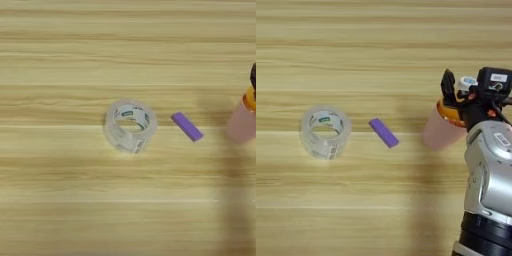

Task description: Move the objects on the table

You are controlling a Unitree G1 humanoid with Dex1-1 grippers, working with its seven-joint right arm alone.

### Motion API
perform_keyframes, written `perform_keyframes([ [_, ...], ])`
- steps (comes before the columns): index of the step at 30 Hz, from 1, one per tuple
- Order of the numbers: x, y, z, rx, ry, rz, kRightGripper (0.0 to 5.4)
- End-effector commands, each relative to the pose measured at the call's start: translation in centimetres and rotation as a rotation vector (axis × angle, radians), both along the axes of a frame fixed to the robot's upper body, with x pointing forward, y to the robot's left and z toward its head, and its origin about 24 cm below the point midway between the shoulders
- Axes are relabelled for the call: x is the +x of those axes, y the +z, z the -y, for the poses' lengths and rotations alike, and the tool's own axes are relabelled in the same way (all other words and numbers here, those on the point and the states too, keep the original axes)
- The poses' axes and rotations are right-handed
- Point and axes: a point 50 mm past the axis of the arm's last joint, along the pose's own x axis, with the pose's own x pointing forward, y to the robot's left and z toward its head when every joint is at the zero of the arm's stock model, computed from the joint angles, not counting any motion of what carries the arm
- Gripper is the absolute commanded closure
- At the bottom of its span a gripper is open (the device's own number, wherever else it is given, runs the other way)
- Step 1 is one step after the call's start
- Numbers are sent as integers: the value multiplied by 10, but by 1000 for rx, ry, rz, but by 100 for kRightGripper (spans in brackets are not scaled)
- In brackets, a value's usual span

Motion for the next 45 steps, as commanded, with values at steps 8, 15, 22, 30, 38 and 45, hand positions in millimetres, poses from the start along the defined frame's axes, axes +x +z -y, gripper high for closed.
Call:
perform_keyframes([
  [8,-6,52,-18,-139,72,221,36],
  [15,-11,58,-36,-165,149,266,4],
  [22,-16,63,-58,-189,239,292,4],
  [30,-14,52,-98,-197,414,257,4],
  [38,-10,26,-102,-195,443,157,4],
  [45,-10,-2,-83,-185,383,53,4],
])
